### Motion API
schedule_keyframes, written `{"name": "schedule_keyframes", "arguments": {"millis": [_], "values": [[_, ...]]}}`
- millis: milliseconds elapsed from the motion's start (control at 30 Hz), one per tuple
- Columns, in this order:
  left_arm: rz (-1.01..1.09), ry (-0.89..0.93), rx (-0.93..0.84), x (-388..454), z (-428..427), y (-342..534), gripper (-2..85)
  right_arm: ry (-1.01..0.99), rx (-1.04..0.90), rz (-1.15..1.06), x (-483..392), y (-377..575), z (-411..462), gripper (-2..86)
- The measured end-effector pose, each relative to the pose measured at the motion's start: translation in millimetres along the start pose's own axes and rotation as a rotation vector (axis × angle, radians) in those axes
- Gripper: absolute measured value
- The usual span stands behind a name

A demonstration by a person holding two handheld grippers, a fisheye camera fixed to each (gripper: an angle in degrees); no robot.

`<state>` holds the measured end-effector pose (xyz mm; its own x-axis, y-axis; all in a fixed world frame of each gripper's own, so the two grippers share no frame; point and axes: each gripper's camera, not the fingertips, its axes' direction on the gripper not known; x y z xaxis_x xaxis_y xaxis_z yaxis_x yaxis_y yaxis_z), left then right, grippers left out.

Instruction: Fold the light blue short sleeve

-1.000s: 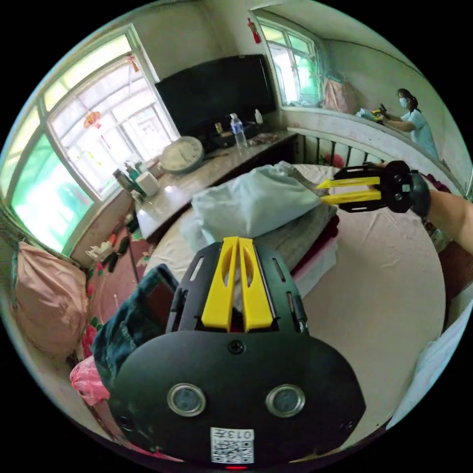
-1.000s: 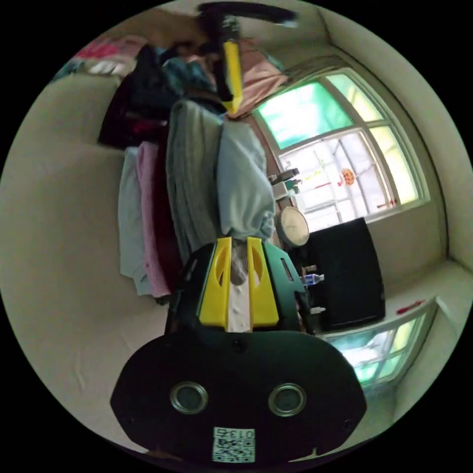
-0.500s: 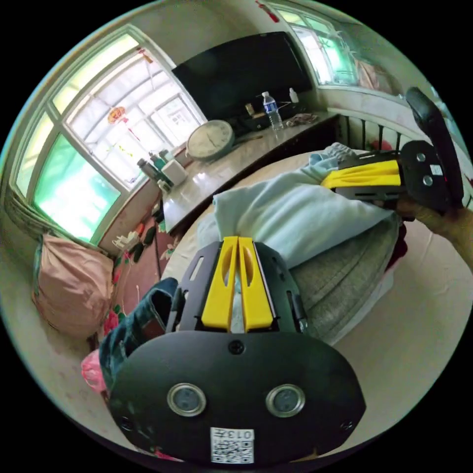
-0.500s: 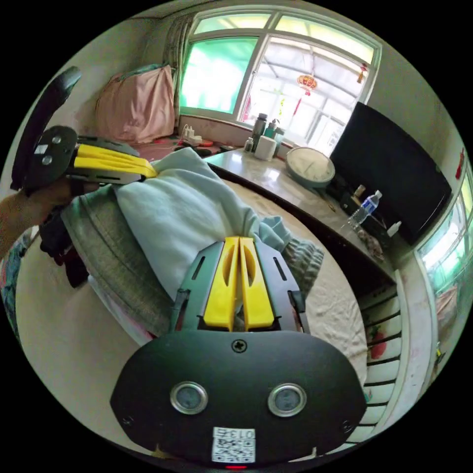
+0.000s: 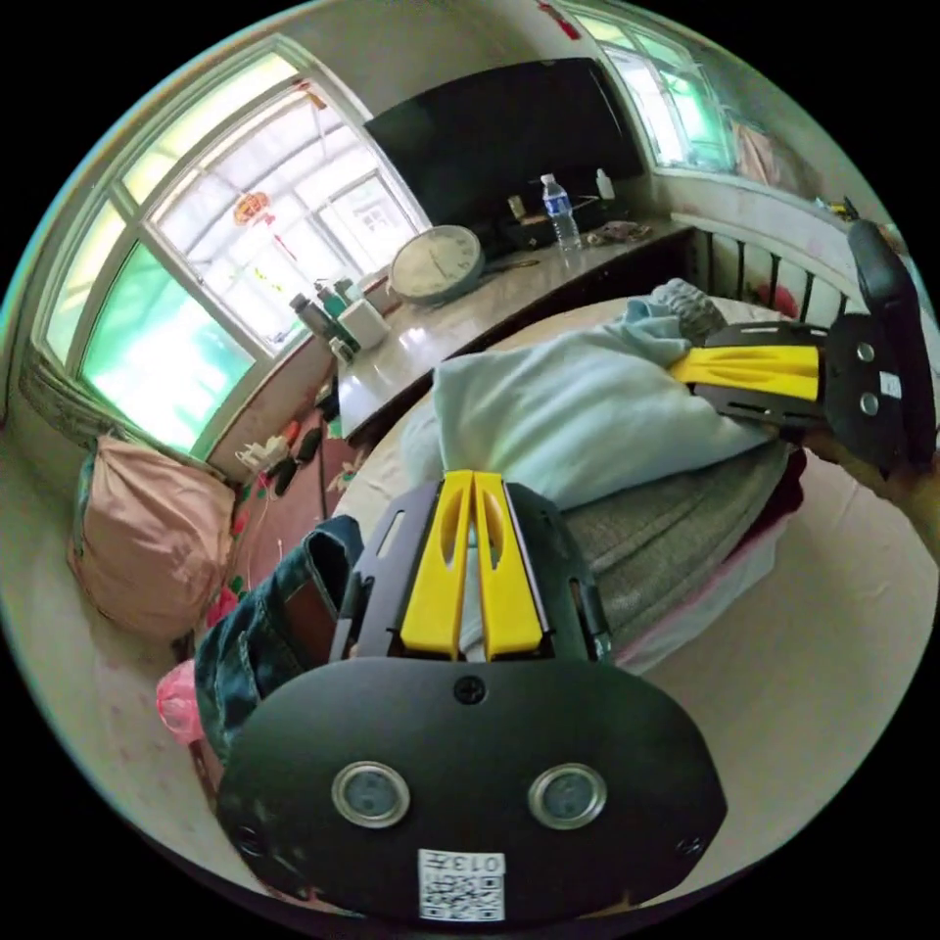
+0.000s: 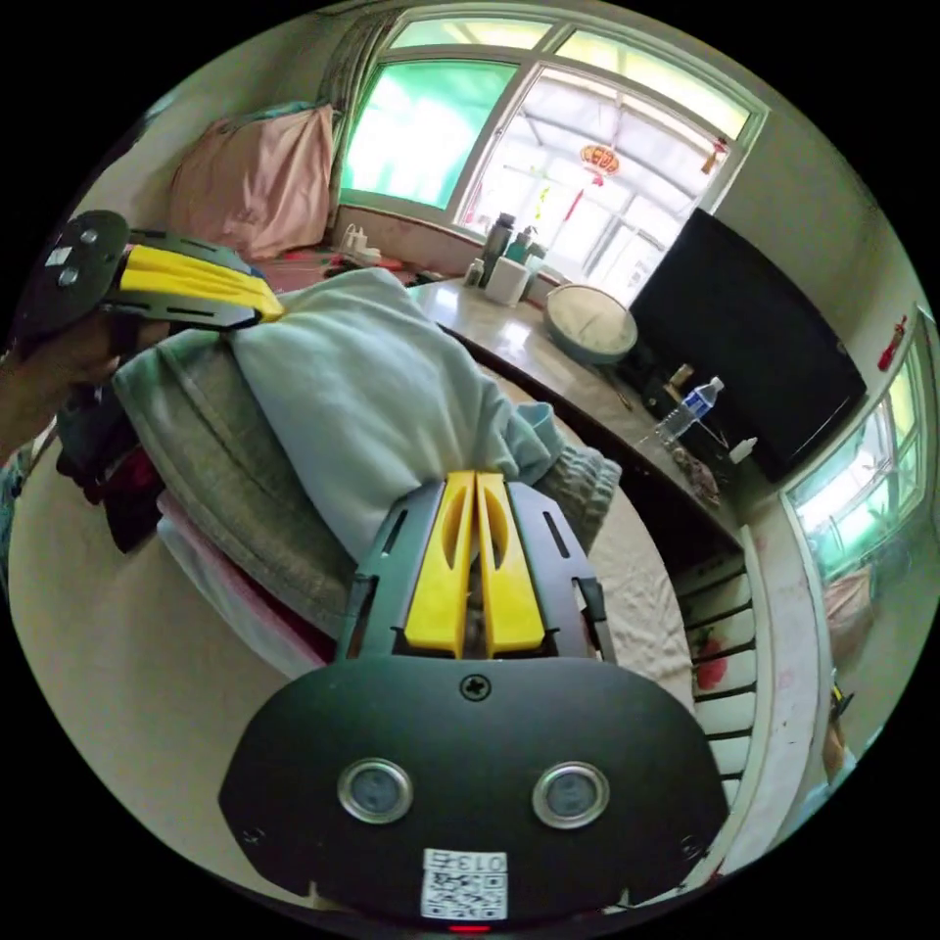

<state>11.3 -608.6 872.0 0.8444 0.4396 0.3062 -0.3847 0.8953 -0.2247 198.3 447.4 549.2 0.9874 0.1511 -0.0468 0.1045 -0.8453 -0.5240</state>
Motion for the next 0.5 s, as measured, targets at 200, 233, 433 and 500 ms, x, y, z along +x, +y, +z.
{"name": "schedule_keyframes", "arguments": {"millis": [200,233,433,500], "values": [[-0.225,-0.055,0.135,-34.3,-92.7,162.8,-0.4,0.01,0.212,0.202,6.5,21.6,-72.8,-0.2],[-0.248,-0.004,0.165,-38.5,-112.0,208.0,-0.4,-0.044,0.254,0.211,3.7,37.1,-89.8,-0.1],[-0.428,0.367,0.105,-26.7,-194.8,479.5,-0.4,-0.197,0.265,0.194,-53.4,137.7,-140.0,-0.1],[-0.461,0.404,0.03,-11.4,-221.5,563.3,-0.3,-0.206,0.252,0.15,-87.3,164.5,-150.0,0.0]]}}
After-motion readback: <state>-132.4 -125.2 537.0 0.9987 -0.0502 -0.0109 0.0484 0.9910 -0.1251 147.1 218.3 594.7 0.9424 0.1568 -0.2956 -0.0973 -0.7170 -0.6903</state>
